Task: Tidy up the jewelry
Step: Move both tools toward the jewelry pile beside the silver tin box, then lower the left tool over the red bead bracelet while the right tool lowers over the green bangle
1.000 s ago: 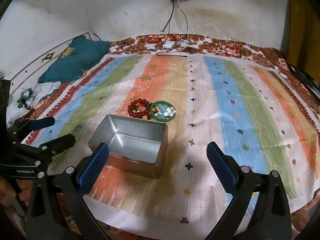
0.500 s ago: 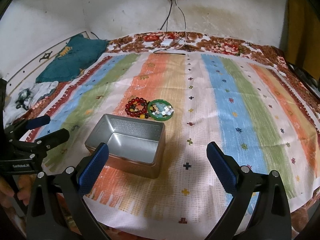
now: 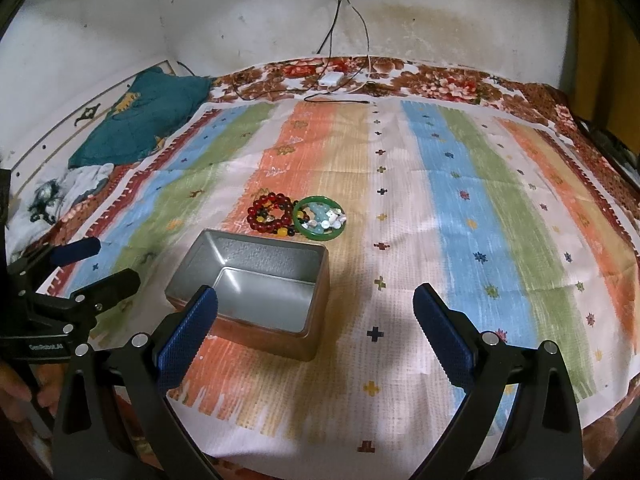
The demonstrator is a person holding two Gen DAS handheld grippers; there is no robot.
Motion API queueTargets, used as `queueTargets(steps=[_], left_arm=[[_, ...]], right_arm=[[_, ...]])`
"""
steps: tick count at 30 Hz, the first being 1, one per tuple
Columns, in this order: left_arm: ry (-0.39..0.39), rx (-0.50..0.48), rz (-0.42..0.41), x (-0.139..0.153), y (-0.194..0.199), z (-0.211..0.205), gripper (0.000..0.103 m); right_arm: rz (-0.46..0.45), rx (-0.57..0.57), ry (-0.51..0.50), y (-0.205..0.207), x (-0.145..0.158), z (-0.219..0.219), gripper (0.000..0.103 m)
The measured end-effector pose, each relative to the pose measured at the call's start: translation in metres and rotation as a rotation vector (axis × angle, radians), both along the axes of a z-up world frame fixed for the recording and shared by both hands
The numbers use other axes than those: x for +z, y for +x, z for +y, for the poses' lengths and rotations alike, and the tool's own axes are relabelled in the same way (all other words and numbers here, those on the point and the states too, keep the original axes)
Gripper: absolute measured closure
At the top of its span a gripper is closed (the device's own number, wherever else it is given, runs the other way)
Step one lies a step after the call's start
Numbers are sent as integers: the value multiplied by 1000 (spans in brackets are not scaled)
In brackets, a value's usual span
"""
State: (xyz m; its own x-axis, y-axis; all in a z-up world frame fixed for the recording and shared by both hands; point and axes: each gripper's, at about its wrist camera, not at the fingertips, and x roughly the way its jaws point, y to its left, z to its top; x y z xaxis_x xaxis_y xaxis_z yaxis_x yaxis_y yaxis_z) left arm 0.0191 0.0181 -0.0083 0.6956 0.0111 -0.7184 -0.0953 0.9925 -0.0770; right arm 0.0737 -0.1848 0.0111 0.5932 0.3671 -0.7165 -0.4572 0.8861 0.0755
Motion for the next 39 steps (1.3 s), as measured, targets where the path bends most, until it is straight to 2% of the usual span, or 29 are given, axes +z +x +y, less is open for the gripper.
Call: queueTargets(steps=[13, 20, 39], left_arm=[[30, -10, 22, 1, 17, -1, 6], [17, 1, 46, 0, 31, 8, 6], [33, 36, 104, -5, 84, 31, 6]], right_arm=[[6, 7, -19, 18, 3, 7, 4], [21, 8, -37, 35, 2, 13, 4], [57, 54, -40, 74, 4, 37, 4]])
